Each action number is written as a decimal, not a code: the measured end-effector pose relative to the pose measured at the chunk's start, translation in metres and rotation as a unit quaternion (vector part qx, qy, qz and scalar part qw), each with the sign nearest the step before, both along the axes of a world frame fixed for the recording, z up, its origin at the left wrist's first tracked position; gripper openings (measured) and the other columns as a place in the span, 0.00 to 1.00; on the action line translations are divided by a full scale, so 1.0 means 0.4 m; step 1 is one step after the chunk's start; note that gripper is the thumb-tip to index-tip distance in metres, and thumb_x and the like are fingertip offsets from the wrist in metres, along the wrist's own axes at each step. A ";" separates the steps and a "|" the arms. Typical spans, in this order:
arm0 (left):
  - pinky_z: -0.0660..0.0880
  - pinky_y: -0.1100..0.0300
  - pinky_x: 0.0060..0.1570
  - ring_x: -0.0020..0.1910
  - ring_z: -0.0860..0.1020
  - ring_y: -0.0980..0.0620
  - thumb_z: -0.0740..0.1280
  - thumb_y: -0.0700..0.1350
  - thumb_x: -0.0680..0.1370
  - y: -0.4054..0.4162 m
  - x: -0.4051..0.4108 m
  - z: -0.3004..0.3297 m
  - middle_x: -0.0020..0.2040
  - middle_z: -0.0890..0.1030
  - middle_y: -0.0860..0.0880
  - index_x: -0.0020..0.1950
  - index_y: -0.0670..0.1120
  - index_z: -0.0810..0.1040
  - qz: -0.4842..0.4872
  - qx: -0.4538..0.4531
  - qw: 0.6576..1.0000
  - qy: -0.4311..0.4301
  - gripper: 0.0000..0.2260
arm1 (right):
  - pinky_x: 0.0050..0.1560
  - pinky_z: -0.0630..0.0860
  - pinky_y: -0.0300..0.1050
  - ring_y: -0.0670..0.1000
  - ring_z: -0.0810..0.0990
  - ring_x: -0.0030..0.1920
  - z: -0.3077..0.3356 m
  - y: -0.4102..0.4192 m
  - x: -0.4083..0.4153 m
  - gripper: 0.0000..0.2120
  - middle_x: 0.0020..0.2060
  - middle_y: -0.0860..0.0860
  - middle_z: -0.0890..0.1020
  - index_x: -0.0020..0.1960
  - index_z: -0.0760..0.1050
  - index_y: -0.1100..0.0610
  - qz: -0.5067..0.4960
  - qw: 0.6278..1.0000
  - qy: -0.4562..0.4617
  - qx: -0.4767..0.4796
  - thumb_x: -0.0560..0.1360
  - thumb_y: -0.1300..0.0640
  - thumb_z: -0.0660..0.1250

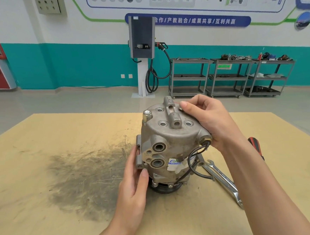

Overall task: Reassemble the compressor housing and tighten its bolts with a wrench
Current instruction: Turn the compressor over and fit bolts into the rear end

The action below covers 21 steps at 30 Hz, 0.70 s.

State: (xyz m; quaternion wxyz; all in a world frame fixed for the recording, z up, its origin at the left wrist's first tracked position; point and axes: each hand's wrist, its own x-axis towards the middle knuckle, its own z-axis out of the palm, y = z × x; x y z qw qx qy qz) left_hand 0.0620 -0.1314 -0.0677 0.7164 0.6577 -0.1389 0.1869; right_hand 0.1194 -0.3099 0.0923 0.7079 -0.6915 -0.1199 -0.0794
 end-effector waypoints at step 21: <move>0.70 0.73 0.59 0.69 0.71 0.63 0.60 0.49 0.78 0.004 0.005 -0.005 0.69 0.74 0.62 0.76 0.57 0.62 -0.002 -0.006 1.000 0.007 0.25 | 0.42 0.81 0.39 0.50 0.82 0.44 0.007 -0.007 -0.006 0.08 0.48 0.59 0.85 0.53 0.81 0.61 0.035 0.999 0.014 0.013 0.77 0.66 0.65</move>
